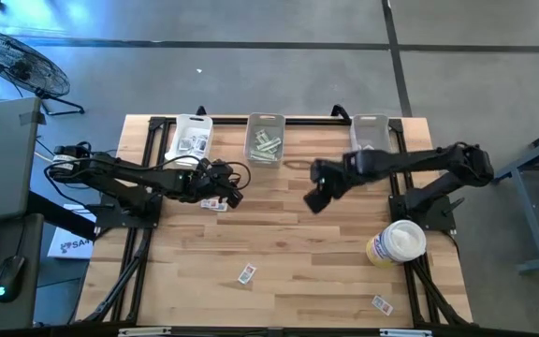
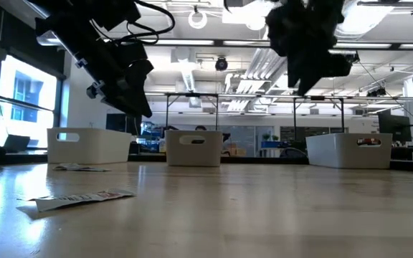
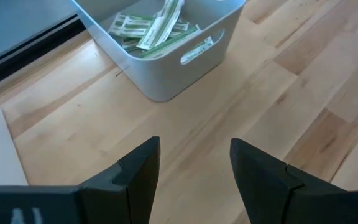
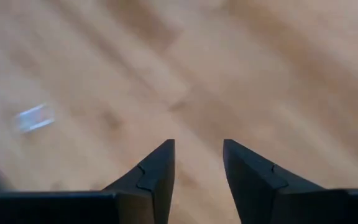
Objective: Pick & Place First Aid Supplies
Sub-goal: Put the orange pad into the right gray bin
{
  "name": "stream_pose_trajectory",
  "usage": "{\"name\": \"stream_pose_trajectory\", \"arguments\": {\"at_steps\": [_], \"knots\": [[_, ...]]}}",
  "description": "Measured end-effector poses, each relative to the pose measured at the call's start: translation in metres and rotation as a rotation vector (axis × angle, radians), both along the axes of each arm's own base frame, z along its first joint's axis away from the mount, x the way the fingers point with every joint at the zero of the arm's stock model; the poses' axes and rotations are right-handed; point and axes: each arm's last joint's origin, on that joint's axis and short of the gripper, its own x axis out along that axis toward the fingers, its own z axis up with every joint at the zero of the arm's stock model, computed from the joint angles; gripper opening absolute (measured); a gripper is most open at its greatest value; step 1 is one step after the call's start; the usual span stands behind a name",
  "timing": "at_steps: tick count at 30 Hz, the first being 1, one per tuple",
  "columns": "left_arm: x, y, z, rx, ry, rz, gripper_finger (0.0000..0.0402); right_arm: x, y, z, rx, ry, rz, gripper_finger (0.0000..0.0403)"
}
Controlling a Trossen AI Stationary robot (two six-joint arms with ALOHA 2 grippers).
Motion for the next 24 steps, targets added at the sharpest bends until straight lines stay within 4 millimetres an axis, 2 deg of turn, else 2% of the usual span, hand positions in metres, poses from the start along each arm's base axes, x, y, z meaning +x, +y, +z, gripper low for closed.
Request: {"name": "stream_pose_trajectory", "arguments": {"at_steps": [3,7,15,19,24], "knots": [[0.0,0.0,0.0,0.001,-0.001,0.001,0.0192,0.01,0.026,0.0,0.051,-0.069,0.022,0.0123],[0.0,0.0,0.0,0.002,-0.002,0.002,0.0192,0.023,0.056,-0.012,0.128,-0.081,0.056,0.0106],[0.0,0.0,0.001,0.007,-0.007,0.007,0.0192,0.05,0.11,-0.039,0.388,0.058,0.188,0.007],[0.0,0.0,0.001,0.007,-0.007,0.007,0.0192,0.055,0.136,-0.036,0.455,0.111,0.239,0.0058],[0.0,0.0,0.001,0.008,-0.007,0.007,0.0192,0.044,0.171,-0.031,0.504,0.156,0.32,0.0039]]}}
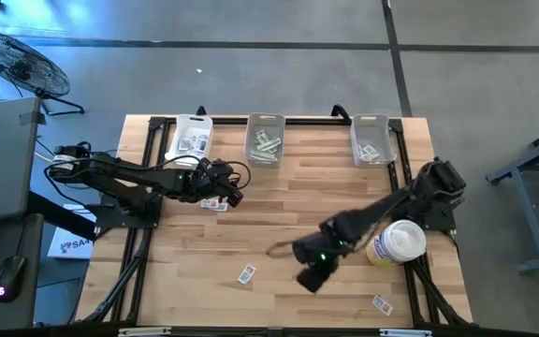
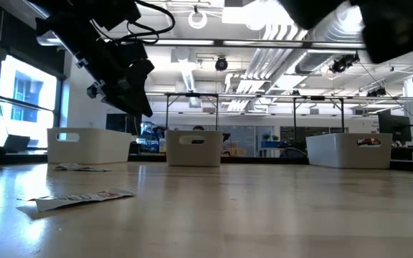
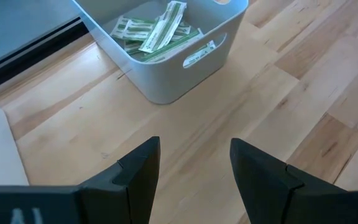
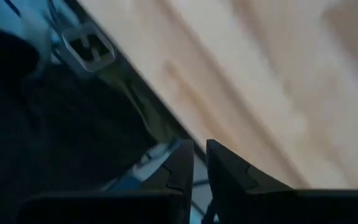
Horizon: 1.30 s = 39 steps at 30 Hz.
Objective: Pick & Place First Aid Supplies
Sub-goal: Put the orange pad into the right gray bin
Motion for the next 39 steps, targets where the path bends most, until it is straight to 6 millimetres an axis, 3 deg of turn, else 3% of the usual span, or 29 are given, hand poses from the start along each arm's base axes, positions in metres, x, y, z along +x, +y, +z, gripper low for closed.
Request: {"name": "stream_pose_trajectory", "arguments": {"at_steps": [4,10,16,20,30,39], "knots": [[0.0,0.0,0.0,0.0,0.0,0.0,0.0192,-0.019,0.032,-0.001,-0.008,0.019,0.073,0.0028],[0.0,0.0,0.0,0.002,0.002,-0.002,0.0192,-0.052,0.066,-0.005,-0.202,-0.158,0.452,0.0003],[0.0,0.0,0.0,0.017,0.002,0.009,0.0192,-0.091,0.079,-0.011,-0.33,0.006,0.556,0.0005],[0.0,0.001,0.0,0.021,0.002,0.011,0.0192,-0.108,0.091,-0.011,-0.352,0.005,0.656,0.0001],[0.0,0.001,0.0,0.021,0.003,0.01,0.0192,-0.114,0.116,-0.056,-0.336,0.117,0.807,0.0001],[0.0,0.001,0.0,0.021,0.003,0.01,0.0192,-0.119,0.122,-0.073,-0.381,0.141,0.86,0.0001]]}}
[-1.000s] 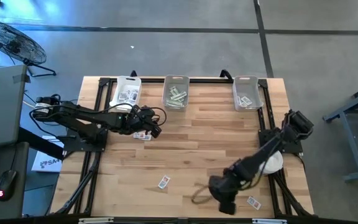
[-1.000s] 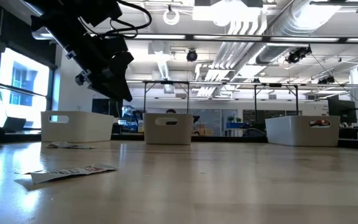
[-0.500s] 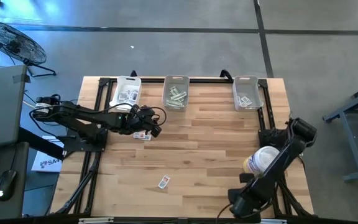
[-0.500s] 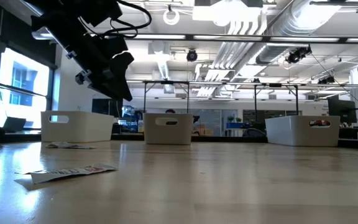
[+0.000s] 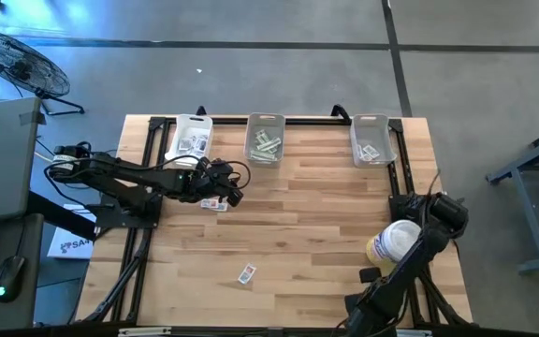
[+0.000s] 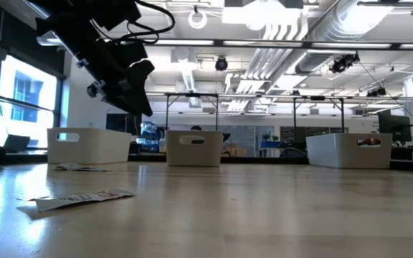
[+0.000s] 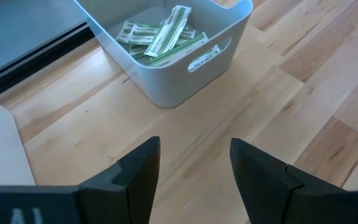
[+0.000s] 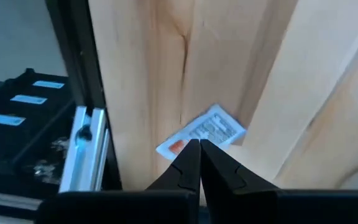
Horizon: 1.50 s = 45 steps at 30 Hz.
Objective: Pick & Place First Aid Supplies
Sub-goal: Put the orange pad into the right gray bin
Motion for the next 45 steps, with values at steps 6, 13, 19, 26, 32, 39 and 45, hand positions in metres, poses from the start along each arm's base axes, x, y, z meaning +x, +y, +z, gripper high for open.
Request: {"name": "stream_pose_trajectory", "arguments": {"at_steps": [6,13,19,26,32,39,45], "knots": [[0.0,0.0,0.0,0.0,0.0,0.0,0.0192,0.001,0.002,-0.015,-0.043,-0.002,0.045,0.0003],[0.0,0.0,0.0,0.001,0.0,0.001,0.0192,0.004,0.001,-0.026,-0.056,0.005,0.096,0.0004],[0.0,0.0,0.0,0.003,0.0,0.003,0.0192,0.024,-0.011,-0.025,-0.042,-0.045,0.111,0.0001],[0.0,0.0,0.0,0.004,0.0,0.003,0.0192,0.054,-0.036,-0.025,-0.039,-0.121,0.14,0.0001],[0.0,0.0,0.0,0.004,0.0,0.003,0.0192,0.081,-0.066,-0.025,-0.039,-0.158,0.159,0.0001],[0.0,0.0,0.0,0.004,0.0,0.003,0.0192,0.108,-0.106,-0.025,-0.031,-0.17,0.111,0.0001],[0.0,0.0,0.0,0.002,0.0,0.002,0.0192,0.127,-0.145,-0.025,-0.023,-0.178,0.077,0.0002]]}}
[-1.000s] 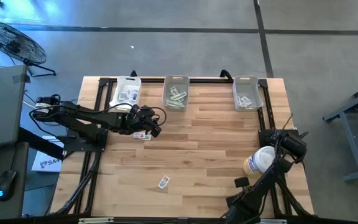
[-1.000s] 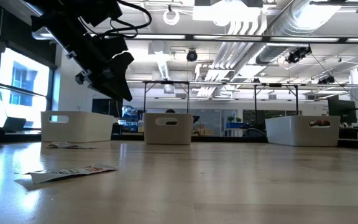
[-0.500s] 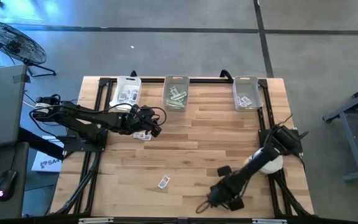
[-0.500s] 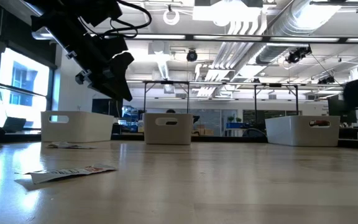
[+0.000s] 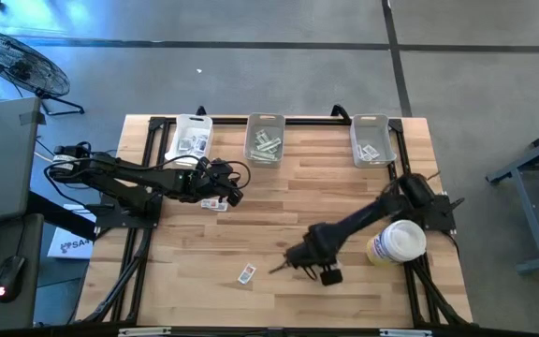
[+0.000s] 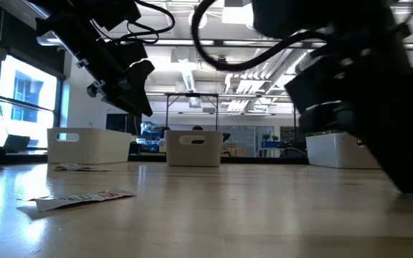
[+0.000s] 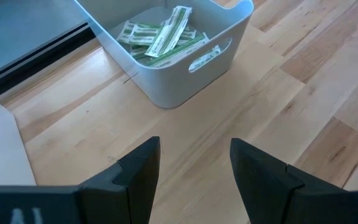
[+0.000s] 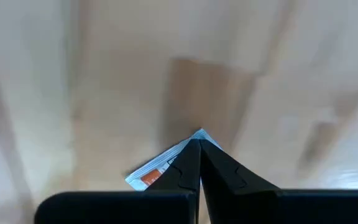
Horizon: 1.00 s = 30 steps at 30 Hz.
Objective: Pick & Place First Aid Supplies
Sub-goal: Put the orange pad into the right gray bin
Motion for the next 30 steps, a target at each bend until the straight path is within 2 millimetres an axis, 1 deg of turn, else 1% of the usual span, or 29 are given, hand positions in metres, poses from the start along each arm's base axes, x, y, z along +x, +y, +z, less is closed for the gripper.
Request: {"name": "stream_pose_trajectory", "arguments": {"at_steps": [7,11,15,19,22,24,27,30], "knots": [[0.0,0.0,0.0,-0.003,0.0,-0.002,0.0192,0.016,-0.047,0.0,0.01,-0.015,-0.012,0.0002],[0.0,0.0,0.0,-0.003,0.0,-0.002,0.0192,0.024,-0.069,0.006,-0.016,-0.019,0.003,0.0001],[0.0,0.0,0.0,-0.003,0.0,-0.002,0.0192,0.037,-0.088,0.021,-0.079,-0.066,0.015,0.0001],[0.0,0.0,0.0,-0.004,0.0,-0.003,0.0192,0.049,-0.104,0.038,-0.077,-0.113,-0.004,0.0001],[0.0,0.0,0.0,-0.005,0.0,-0.004,0.0192,0.054,-0.109,0.054,-0.081,-0.117,-0.063,0.0001],[0.0,0.0,0.0,-0.005,0.001,-0.004,0.0192,0.053,-0.107,0.063,-0.084,-0.093,-0.096,0.0001],[0.0,0.0,0.0,-0.005,0.001,-0.004,0.0192,0.048,-0.096,0.075,-0.097,-0.033,-0.158,0.0002],[0.0,0.0,-0.001,-0.005,0.008,-0.004,0.0192,0.043,-0.081,0.078,-0.116,0.011,-0.288,0.0001]]}}
